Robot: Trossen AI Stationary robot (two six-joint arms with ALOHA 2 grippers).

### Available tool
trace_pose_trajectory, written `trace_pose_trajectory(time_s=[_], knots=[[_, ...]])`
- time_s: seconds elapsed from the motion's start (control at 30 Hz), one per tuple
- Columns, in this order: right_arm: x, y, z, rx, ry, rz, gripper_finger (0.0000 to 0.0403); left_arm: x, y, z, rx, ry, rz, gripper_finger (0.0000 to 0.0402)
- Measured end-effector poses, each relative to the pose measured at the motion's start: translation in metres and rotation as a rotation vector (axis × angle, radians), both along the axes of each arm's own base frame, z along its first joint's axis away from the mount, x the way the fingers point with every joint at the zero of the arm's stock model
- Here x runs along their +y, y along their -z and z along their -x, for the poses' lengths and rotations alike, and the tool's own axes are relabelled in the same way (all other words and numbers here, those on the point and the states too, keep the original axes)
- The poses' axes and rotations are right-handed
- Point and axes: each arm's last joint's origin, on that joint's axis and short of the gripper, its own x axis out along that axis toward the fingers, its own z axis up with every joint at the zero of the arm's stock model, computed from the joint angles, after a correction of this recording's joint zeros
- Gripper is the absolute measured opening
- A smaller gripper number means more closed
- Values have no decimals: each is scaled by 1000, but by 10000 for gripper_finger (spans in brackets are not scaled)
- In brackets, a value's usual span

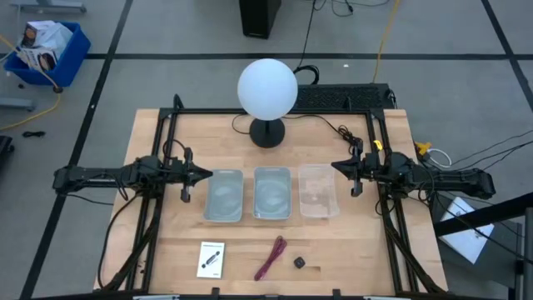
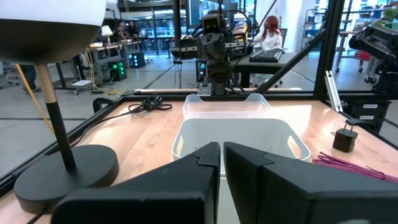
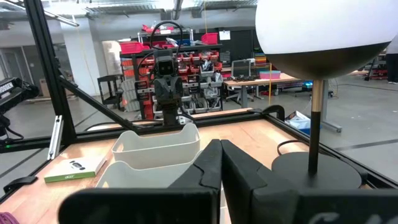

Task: Pick and place items into bin

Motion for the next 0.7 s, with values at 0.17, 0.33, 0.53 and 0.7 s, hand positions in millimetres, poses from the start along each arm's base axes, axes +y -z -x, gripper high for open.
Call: trace_pose_trajectory(time_s=[0.17,0.33,0.53,0.7], knots=[[0,0,0,0,0,0,0,0,0,0,0,0,0,31],[0,0,0,-1,0,0,0,0,0,0,0,0,0,31],[0,0,0,0,0,0,0,0,0,0,0,0,-1,31],[0,0,0,0,0,0,0,0,-4,0,-42,0,-23,31]])
